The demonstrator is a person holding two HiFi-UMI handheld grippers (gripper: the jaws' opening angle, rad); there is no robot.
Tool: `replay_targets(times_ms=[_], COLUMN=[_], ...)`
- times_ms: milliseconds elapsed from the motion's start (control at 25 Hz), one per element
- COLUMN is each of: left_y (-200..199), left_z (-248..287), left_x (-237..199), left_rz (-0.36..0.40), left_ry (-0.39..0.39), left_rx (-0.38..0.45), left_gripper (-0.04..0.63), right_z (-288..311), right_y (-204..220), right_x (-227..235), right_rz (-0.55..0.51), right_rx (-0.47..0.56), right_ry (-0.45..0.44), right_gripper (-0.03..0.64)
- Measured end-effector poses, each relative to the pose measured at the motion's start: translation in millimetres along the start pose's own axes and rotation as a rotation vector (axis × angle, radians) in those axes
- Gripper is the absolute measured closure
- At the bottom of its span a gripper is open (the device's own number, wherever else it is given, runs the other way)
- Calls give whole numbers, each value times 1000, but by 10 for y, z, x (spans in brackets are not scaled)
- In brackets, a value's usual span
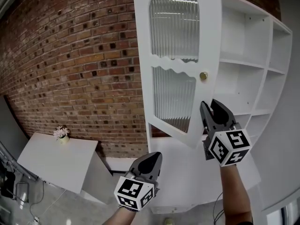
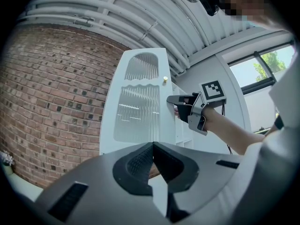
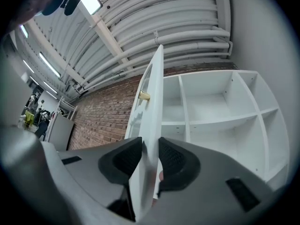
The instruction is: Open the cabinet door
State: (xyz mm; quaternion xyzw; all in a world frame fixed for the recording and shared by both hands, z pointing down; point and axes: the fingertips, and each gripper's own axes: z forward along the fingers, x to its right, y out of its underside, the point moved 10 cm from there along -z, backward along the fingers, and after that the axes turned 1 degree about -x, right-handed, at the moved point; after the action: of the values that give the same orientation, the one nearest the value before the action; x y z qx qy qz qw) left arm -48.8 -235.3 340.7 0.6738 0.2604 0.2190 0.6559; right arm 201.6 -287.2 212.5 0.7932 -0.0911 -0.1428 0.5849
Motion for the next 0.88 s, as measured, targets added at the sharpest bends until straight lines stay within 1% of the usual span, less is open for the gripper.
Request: replay_targets(times_ms=[320,600,880], left_y=[20,-34,-45], left_z=[-339,-543,-675], left_x=[-76,-125,-188], left_rz=[-11,-2,7], left_ry=[-2,-13,-32], left_rx=[1,10,9], left_gripper=[589,589,589], right_z=[-172,-246,-278], right_y=[-102,-173,-213], right_x=[-388,-677,-953], right_rz=[-8,-12,9], right_rx=[9,15,36], right_ry=[15,2,-39], right_gripper=[533,545,551])
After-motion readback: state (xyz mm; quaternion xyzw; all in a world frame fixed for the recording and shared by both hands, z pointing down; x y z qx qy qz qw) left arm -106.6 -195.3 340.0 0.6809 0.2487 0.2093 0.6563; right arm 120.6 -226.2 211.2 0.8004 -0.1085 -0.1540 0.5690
